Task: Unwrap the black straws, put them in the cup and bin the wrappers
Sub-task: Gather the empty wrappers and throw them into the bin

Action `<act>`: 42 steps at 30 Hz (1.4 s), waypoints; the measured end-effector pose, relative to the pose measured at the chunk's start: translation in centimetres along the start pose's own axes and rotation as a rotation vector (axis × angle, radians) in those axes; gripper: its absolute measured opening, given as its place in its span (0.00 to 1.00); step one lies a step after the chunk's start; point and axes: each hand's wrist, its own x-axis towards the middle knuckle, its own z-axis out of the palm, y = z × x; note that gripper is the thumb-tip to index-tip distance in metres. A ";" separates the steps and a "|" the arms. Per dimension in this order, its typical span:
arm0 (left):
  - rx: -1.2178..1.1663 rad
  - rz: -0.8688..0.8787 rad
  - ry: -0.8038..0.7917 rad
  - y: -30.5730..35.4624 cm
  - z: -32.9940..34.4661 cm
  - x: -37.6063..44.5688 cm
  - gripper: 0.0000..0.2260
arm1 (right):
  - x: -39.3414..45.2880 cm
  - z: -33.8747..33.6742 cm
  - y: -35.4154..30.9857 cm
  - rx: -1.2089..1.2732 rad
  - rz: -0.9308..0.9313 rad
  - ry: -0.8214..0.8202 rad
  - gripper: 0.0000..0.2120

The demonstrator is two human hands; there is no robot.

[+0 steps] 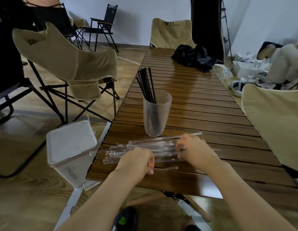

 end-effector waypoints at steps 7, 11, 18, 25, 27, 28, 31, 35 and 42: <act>0.045 0.225 0.354 1.2 -0.7 0.5 0.06 | 0.6 -1.1 -0.7 0.011 0.057 0.038 0.07; 0.086 0.281 0.470 1.9 0.5 1.3 0.09 | 0.9 -1.4 -0.6 -0.016 0.037 0.041 0.05; 0.167 0.358 0.432 2.0 2.2 2.6 0.10 | 0.4 -1.1 0.9 0.104 -0.029 -0.015 0.10; 0.079 0.246 0.350 0.8 -0.3 2.3 0.22 | 0.0 -1.3 -0.4 0.077 -0.104 -0.155 0.11; 0.083 0.244 0.237 -0.2 -0.9 1.5 0.21 | 0.1 -0.2 -0.9 0.077 -0.102 -0.197 0.10; 0.088 0.232 0.189 -0.6 -1.1 1.1 0.21 | 0.3 0.3 -1.0 0.074 -0.111 -0.194 0.11; 0.098 0.185 0.135 -1.9 -1.2 0.6 0.19 | 0.8 0.7 -1.1 0.083 -0.115 -0.114 0.13; 0.100 0.157 0.121 -3.1 -1.1 0.8 0.11 | 1.1 0.8 -1.2 0.059 -0.178 -0.056 0.12; 0.028 0.215 0.214 -3.0 -1.6 1.0 0.04 | 1.8 0.4 0.0 0.033 -0.149 -0.039 0.11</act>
